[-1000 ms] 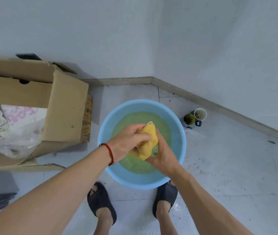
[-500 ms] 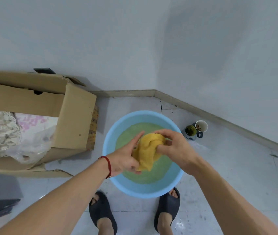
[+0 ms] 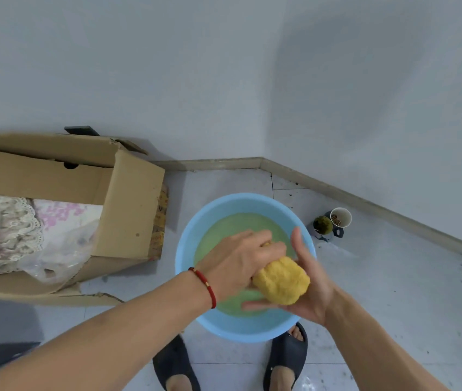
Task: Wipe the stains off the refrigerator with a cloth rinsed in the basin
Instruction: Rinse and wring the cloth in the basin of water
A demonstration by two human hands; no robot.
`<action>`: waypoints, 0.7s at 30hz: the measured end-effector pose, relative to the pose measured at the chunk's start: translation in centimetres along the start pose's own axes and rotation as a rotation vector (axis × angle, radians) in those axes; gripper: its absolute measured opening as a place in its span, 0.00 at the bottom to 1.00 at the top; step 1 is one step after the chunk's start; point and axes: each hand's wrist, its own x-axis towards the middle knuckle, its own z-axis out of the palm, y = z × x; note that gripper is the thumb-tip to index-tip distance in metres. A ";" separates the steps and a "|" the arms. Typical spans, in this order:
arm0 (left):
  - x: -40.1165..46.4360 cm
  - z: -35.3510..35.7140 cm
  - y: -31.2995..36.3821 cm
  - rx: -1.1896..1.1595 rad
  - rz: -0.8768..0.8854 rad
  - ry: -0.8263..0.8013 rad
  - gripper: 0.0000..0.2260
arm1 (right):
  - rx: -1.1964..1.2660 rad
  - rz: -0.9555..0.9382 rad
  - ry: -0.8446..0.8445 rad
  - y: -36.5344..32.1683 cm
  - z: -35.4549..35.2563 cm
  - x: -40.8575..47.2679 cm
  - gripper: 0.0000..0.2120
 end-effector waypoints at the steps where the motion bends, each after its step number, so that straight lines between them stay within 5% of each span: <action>1: 0.0 0.0 -0.5 0.080 0.032 -0.050 0.20 | -0.028 0.079 -0.105 0.4 0.2 0.4 0.49; 4: -0.2 0.0 -3.0 0.231 0.042 -0.174 0.17 | -0.364 0.156 -0.115 -0.6 0.9 0.8 0.43; 8: 0.5 -0.2 -3.5 0.406 -0.143 -0.447 0.09 | -1.205 0.133 0.262 -1.0 2.5 3.2 0.08; 12: 1.3 1.8 -3.2 0.175 -0.491 -0.640 0.07 | -1.728 0.064 0.427 -0.6 3.2 4.7 0.07; 18: 0.9 2.2 -4.6 -0.566 -0.906 -0.832 0.06 | -1.967 -0.160 0.480 0.8 0.5 5.3 0.16; 21: 0.2 2.7 -5.2 -0.450 -0.783 -0.728 0.08 | -1.584 -0.100 0.391 0.2 0.1 4.3 0.24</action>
